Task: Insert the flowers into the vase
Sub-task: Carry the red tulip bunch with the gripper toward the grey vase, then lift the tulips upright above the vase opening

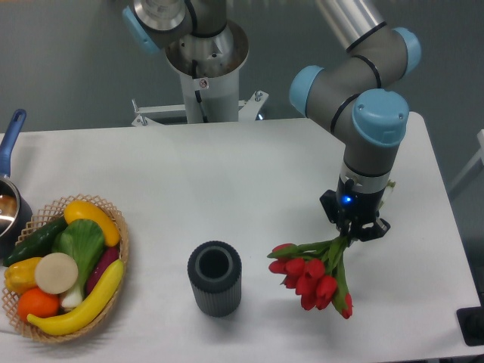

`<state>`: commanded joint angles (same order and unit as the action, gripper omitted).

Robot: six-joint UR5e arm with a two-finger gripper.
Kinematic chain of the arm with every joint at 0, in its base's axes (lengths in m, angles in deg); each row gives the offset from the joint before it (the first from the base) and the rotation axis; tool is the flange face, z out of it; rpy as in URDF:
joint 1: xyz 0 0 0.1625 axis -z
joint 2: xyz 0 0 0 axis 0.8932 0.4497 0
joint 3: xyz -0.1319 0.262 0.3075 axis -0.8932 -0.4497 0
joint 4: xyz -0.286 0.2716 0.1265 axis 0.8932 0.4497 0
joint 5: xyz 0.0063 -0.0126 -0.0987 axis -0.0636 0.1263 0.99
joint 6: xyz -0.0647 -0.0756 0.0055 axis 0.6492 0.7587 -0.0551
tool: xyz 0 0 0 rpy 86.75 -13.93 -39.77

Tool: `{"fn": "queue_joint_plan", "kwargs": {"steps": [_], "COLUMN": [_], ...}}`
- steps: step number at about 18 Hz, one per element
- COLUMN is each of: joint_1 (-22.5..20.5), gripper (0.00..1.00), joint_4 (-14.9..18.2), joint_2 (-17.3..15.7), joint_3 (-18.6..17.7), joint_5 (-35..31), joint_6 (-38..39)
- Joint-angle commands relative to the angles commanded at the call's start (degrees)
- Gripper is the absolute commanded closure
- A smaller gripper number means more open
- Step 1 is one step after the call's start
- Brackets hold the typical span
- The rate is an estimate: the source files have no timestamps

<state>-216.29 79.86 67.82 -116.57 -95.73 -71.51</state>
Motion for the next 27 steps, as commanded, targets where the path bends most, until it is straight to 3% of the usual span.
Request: {"fn": "queue_joint_plan", "kwargs": {"steps": [4, 10, 17, 25, 27], "joint_1": [-0.53, -0.44, -2.46, -2.64, -2.64], "gripper": [0.93, 0.93, 0.93, 0.92, 0.92], "joint_4": [0.00, 0.00, -1.32, -7.20, -7.38], "joint_2": [0.00, 0.17, 0.26, -0.09, -0.09], "joint_3": [0.00, 0.00, 0.09, 0.26, 0.44], "joint_5": [11.95, 21.19, 37.80, 47.56, 49.85], "joint_6": [3.33, 6.15, 9.93, 13.89, 13.89]}}
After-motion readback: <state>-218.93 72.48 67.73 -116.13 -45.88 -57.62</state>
